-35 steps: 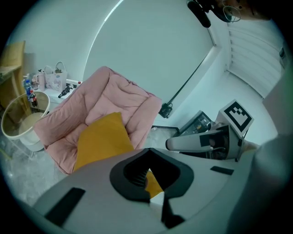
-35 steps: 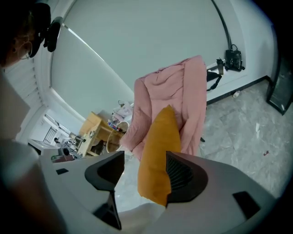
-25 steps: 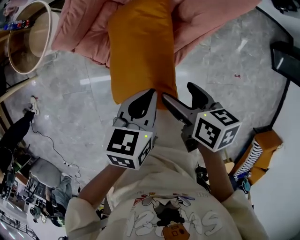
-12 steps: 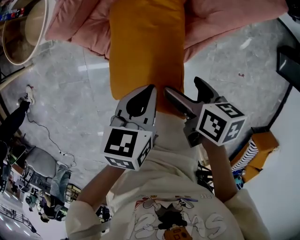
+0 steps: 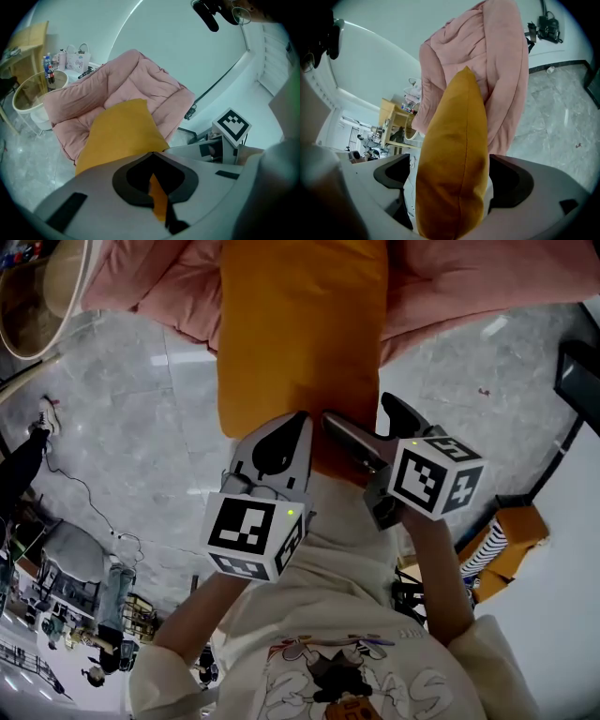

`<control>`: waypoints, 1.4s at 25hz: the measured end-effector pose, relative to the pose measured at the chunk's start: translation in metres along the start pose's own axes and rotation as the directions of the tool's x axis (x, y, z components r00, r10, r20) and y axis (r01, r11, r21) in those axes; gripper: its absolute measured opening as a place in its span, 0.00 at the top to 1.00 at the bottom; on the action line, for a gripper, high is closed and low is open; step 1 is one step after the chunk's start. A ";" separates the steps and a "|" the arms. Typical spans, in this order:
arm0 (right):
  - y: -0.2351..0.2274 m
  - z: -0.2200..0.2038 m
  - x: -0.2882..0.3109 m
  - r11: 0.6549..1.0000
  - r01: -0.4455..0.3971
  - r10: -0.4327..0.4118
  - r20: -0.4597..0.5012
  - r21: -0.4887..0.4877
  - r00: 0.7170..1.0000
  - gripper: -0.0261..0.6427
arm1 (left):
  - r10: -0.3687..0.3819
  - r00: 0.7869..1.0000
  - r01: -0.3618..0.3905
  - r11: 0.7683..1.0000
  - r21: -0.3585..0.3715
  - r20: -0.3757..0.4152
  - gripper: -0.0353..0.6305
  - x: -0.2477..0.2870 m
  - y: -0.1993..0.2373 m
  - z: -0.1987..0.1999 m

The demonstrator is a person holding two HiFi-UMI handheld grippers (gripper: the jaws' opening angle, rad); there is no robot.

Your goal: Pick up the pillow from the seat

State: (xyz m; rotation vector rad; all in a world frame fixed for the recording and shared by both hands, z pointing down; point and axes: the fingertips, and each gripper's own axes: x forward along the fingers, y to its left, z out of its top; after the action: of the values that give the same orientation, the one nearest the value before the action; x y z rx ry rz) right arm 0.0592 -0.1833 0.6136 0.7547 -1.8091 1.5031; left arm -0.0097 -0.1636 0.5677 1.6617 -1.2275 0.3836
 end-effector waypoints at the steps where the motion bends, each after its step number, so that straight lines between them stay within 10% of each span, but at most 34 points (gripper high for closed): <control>1: -0.001 0.000 0.003 1.000 -0.002 0.002 -0.008 -0.002 1.000 0.19 | 0.002 1.000 -0.002 1.000 -0.005 -0.002 0.94 0.001 0.001 -0.001; 35: -0.008 -0.025 0.081 1.000 0.011 -0.007 -0.242 0.017 0.970 0.15 | 0.084 0.996 -0.085 0.991 -0.100 -0.008 0.94 -0.010 0.045 -0.023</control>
State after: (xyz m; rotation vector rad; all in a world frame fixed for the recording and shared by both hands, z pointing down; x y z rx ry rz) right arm 0.0187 -0.1617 0.6853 0.5600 -1.6095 1.5361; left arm -0.0461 -0.1382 0.5943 1.5262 -1.2962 0.3709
